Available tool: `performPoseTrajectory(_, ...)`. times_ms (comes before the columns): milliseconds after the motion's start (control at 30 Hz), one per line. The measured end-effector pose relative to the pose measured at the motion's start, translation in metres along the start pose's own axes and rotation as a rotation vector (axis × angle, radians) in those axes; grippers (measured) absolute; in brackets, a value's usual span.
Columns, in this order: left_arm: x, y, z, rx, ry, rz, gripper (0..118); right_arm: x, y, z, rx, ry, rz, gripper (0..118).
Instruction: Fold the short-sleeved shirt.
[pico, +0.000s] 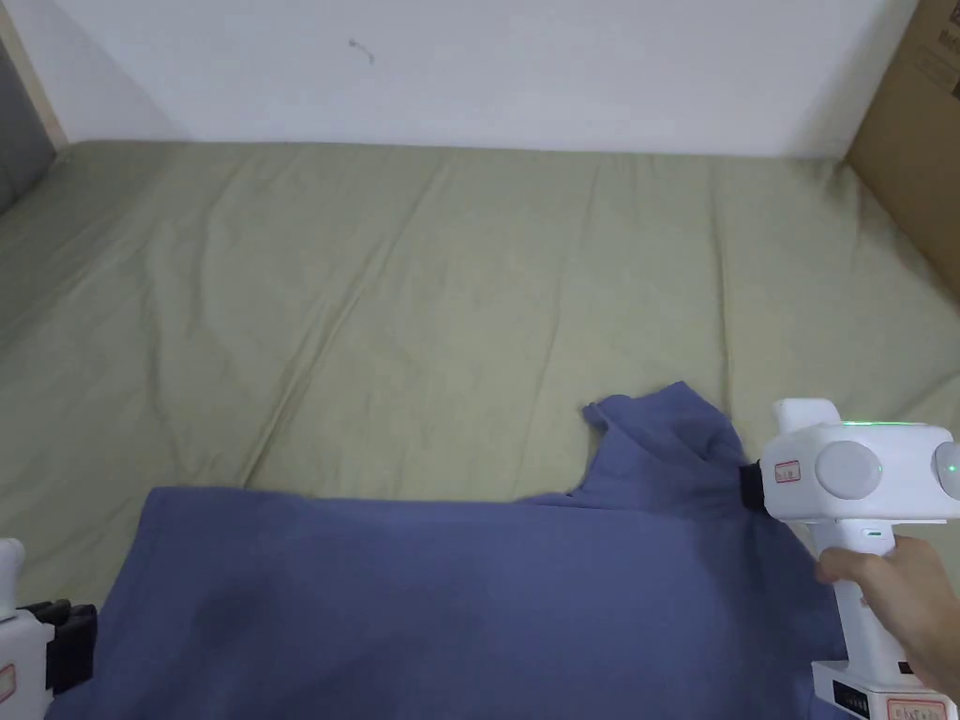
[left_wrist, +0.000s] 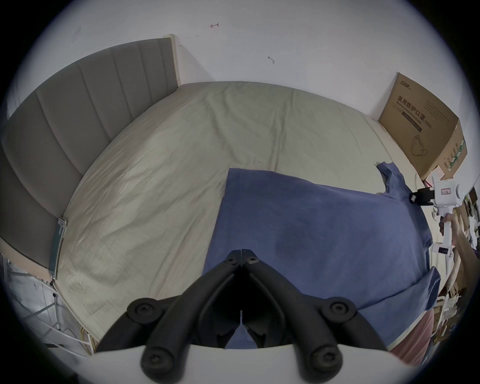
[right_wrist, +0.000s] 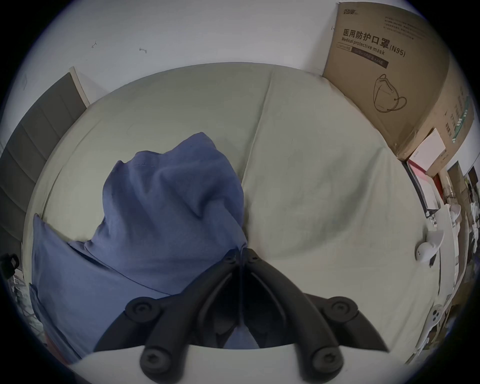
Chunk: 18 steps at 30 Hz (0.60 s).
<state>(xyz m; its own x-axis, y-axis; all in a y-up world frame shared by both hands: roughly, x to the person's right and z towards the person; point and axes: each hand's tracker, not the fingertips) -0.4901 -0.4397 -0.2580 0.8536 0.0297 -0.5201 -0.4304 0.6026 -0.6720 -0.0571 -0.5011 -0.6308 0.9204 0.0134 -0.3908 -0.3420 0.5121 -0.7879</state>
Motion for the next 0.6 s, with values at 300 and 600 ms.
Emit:
performPoseTrajectory(300,-0.02,0.061,-0.04,0.038,-0.037,0.047,91,0.004,0.0,0.008,0.024,0.005,-0.019,0)
performPoseTrajectory(600,-0.01,0.092,-0.151,-0.157,-0.079,0.067,93,0.005,-0.001,0.0,0.01,0.015,-0.053,0)
